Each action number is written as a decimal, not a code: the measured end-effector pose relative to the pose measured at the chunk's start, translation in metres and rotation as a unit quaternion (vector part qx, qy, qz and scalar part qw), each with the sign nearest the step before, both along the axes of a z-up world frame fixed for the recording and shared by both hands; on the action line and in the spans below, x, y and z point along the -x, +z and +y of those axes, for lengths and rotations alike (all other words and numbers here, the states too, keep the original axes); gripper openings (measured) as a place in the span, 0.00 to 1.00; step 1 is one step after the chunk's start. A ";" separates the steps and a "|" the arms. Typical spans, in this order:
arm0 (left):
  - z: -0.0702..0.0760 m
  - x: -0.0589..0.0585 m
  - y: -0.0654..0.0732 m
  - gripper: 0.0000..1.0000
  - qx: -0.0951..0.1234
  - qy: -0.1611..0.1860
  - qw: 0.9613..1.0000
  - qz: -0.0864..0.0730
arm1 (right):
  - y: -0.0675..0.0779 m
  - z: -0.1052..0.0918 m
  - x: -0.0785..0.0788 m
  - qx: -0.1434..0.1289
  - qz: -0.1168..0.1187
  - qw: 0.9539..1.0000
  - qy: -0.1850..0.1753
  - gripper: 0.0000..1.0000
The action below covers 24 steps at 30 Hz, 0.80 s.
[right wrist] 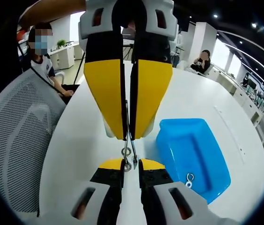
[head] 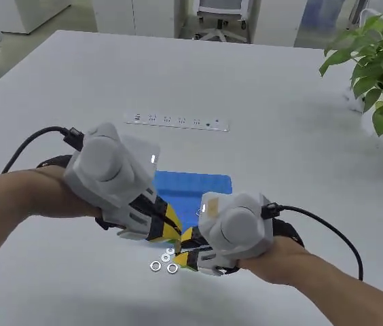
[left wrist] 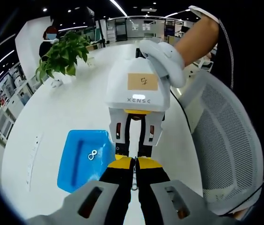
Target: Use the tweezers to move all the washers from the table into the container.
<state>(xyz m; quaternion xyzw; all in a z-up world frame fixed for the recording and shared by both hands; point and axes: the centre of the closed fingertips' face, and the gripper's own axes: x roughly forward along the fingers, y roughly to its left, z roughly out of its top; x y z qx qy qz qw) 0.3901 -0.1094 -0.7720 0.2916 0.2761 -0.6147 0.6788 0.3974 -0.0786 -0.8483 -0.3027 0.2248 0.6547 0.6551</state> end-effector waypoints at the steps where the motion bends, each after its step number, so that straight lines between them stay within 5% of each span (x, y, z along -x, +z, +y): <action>1: 0.000 0.001 -0.001 0.05 -0.001 0.000 1.000 0.001 | -0.001 0.000 0.001 -0.001 0.001 1.000 0.001 0.14; 24: 0.010 0.002 -0.017 0.05 0.011 0.023 0.999 0.023 | -0.019 0.007 0.008 -0.001 0.023 1.000 0.009 0.14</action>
